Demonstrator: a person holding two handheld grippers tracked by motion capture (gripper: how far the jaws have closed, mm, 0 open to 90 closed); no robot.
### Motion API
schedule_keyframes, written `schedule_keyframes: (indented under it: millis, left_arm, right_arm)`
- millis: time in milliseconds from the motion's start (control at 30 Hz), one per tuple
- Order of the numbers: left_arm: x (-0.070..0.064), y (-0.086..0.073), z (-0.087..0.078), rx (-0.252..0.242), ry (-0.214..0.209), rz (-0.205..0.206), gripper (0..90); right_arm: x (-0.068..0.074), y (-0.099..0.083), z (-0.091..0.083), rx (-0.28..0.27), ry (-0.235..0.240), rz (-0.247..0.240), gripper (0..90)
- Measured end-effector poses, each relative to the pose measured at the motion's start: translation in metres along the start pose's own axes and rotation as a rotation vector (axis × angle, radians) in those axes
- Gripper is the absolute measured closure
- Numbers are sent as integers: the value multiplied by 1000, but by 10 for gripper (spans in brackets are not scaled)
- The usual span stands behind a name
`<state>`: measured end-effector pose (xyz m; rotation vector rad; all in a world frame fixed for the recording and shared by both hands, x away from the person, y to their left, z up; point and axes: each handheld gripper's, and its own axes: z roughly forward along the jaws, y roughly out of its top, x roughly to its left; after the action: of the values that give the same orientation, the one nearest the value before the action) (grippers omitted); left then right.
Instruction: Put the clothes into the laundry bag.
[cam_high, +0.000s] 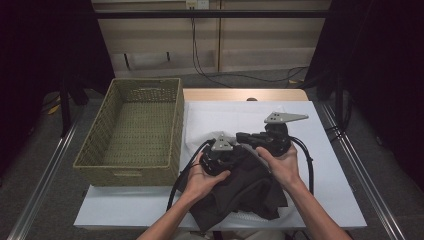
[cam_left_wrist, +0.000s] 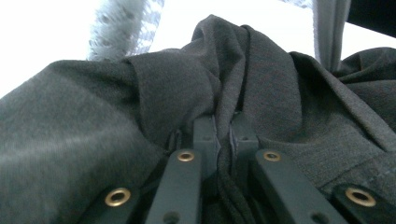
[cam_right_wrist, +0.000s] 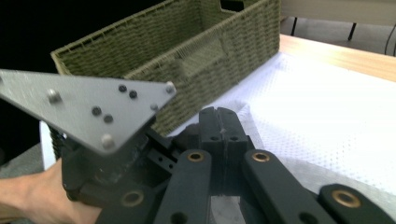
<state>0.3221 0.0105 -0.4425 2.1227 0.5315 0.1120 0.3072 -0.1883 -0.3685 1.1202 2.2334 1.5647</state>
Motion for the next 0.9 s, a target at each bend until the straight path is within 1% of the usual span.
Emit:
schedule_keyframes:
  millis: [33, 67, 100, 133, 200, 233, 300, 333, 367, 400, 467, 500, 533, 567, 600, 633, 700, 733, 833, 867, 900]
  left_arm:
    - [1, 0, -2, -15, -14, 6, 817]
    - [2, 1, -5, -25, -31, 0, 781]
    - [1, 2, -9, -41, -50, -6, 709]
    - [0, 4, -15, -49, -43, 10, 631]
    - [-3, 8, -28, -54, -27, 43, 530]
    - [-2, 10, -34, -72, -16, 43, 478]
    - [2, 12, -48, -111, -5, 13, 415]
    - [6, 13, -52, -116, 0, -2, 374]
    - [9, 13, -55, -94, 19, -11, 299]
    - [13, 13, -56, -88, 49, -23, 260]
    - [18, 13, -55, -89, 65, -49, 197]
    - [20, 12, -54, -76, 73, -48, 166]
    - [22, 10, -53, -69, 96, -47, 139]
    - [22, 9, -52, -60, 113, -56, 108]
    - [22, 7, -50, -57, 116, -61, 71]
    - [22, 4, -49, -53, 130, -65, 41]
    - [22, -1, -46, -49, 129, -83, 37]
    - [22, -4, -43, -35, 134, -97, 19]
    - [25, -14, -35, -9, 90, -127, 0]
    - [24, -15, -33, 1, 93, -113, 1]
    - [23, -15, -32, 5, 80, -115, 9]
  right_arm:
    - [-1, -1, 1, 3, -4, -2, 900]
    - [-2, -2, 2, 7, -3, -2, 900]
    - [-3, -3, 3, 9, -5, -2, 900]
    - [-3, -4, 3, 13, -10, -6, 900]
    - [-5, -5, 4, 14, -6, -6, 900]
    - [-6, -6, 4, 14, -7, -3, 900]
    - [-9, -7, 4, 17, -11, -1, 900]
    - [-11, -8, 4, 16, -13, 2, 900]
    - [-11, -8, 3, 18, -16, 2, 900]
    - [-11, -8, 2, 16, -20, 5, 900]
    - [-12, -8, 1, 15, -20, 1, 900]
    - [-12, -7, 0, 13, -22, 2, 900]
    - [-12, -7, -1, 12, -23, 0, 900]
    - [-11, -7, -2, 14, -26, -8, 900]
    - [-11, -7, -3, 11, -27, -5, 900]
    - [-11, -7, -4, 9, -27, -7, 900]
    - [-11, -6, -6, 5, -30, -3, 900]
    - [-11, -6, -7, 3, -29, -4, 900]
    - [-11, -6, -9, 1, -31, -5, 900]
    - [-11, -6, -9, 1, -32, -7, 900]
    - [-10, -6, -8, 1, -30, -8, 900]
